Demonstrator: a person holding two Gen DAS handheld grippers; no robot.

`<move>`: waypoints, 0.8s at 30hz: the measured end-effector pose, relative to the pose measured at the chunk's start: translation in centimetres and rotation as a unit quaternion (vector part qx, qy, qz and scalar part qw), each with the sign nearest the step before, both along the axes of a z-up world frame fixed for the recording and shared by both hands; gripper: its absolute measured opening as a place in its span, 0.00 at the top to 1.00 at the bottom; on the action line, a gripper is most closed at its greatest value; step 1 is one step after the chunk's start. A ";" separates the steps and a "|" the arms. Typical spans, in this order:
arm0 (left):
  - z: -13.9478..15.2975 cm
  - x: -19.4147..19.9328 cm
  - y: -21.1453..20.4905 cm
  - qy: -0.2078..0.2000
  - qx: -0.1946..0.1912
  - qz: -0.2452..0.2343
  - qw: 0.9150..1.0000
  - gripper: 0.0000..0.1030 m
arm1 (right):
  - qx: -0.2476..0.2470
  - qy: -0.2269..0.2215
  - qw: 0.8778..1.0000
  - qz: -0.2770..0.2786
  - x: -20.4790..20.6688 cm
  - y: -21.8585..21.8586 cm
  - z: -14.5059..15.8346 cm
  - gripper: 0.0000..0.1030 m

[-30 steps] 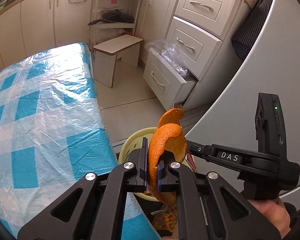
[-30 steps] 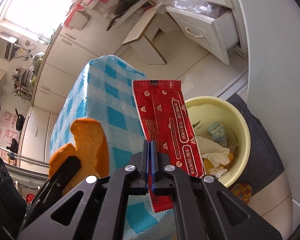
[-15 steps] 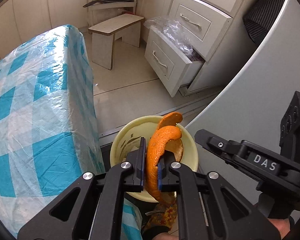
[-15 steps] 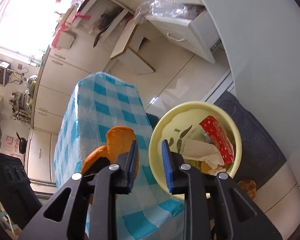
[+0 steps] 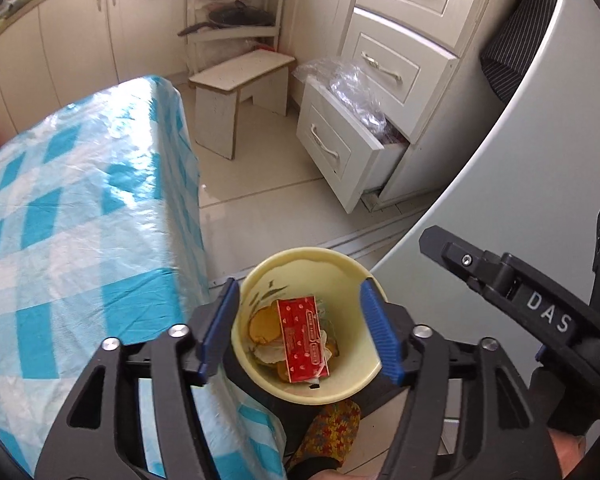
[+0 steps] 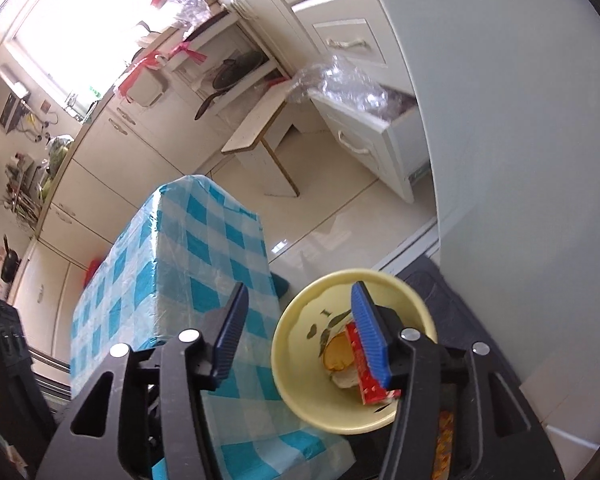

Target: Collect trash

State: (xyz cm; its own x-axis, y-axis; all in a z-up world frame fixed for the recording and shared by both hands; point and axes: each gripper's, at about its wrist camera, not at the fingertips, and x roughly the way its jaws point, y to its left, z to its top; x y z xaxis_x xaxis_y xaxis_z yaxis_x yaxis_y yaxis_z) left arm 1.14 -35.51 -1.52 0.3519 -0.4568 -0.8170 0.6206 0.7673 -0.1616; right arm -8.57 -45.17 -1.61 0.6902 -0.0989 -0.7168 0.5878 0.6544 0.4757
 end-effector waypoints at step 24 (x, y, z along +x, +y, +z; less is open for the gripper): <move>11.2 -8.3 15.4 -0.116 -0.017 0.018 0.993 0.08 | -0.247 -0.016 0.969 -0.027 -8.3 13.1 11.5 0.07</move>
State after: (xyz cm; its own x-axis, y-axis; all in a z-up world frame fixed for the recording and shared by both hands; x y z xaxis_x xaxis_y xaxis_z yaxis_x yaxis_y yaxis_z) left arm -7.19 -20.07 9.66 0.5456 -0.4664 -0.6962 0.6165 0.7861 -0.0435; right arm -16.83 -32.11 9.87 0.6956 -0.4606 -0.5514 0.6177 0.7753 0.1316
